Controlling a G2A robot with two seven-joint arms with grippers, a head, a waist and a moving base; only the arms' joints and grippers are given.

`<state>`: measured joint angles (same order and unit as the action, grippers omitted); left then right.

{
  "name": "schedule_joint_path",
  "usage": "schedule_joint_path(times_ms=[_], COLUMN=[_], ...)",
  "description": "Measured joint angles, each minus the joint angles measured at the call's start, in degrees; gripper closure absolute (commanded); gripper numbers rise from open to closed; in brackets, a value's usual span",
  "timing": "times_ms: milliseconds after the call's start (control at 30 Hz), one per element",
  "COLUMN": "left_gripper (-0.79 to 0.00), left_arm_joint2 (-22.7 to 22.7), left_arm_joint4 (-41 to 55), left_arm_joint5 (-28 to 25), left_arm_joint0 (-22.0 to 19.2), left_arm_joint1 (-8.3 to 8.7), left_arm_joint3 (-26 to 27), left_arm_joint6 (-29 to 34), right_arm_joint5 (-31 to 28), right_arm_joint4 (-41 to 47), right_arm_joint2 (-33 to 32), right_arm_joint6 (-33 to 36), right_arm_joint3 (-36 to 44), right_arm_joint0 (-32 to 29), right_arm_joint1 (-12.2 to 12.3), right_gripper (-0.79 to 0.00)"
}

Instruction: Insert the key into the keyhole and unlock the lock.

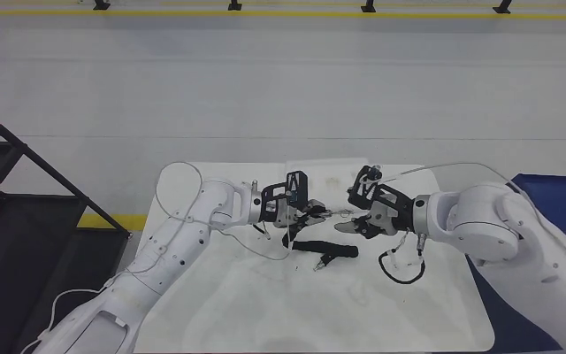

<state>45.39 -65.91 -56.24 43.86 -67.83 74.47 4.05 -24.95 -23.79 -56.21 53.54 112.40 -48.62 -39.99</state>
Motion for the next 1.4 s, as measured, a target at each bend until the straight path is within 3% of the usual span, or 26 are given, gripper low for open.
schedule_joint_path(times_ms=[600, 633, 667, 700, 733, 1100, 1400], left_gripper=[0.0, -0.08, -0.289, -0.696, -0.785, -0.785, -0.785], left_arm_joint2=[-5.6, -5.9, -6.3, -6.6, -6.9, -10.0, -7.9], left_arm_joint4=[-3.8, -4.0, -4.2, -4.4, -4.6, -0.4, 6.0], left_arm_joint5=[-0.9, -1.0, -1.3, -1.5, -1.7, -1.8, -1.8], left_arm_joint0=[1.8, 1.8, 1.8, 1.8, 1.7, -0.9, -7.4], left_arm_joint1=[-1.86, -1.96, -2.11, -2.21, -2.32, -3.19, -1.24], left_arm_joint3=[-10.1, -10.4, -10.8, -11.1, -11.4, -14.8, -15.3], left_arm_joint6=[-0.1, -0.1, -0.1, -0.1, 0.0, -1.2, -3.7], right_arm_joint5=[-2.8, -2.9, -3.0, -3.1, -3.1, -5.3, -17.8], right_arm_joint4=[2.0, 2.0, 2.1, 2.1, 2.1, 3.6, 4.7], right_arm_joint2=[-5.9, -6.0, -6.1, -6.1, -6.2, -4.1, 1.4], right_arm_joint6=[-1.6, -1.5, -1.5, -1.5, -1.5, -2.2, -5.9], right_arm_joint3=[-1.4, -1.4, -1.4, -1.4, -1.5, -5.6, -15.9], right_arm_joint0=[-4.0, -4.2, -4.3, -4.3, -4.3, -2.3, 5.9], right_arm_joint1=[0.8, 0.8, 0.8, 0.8, 0.7, -0.4, -3.1], right_gripper=[-0.785, -0.785, -0.785, -0.785, -0.785, -0.785, -0.785])
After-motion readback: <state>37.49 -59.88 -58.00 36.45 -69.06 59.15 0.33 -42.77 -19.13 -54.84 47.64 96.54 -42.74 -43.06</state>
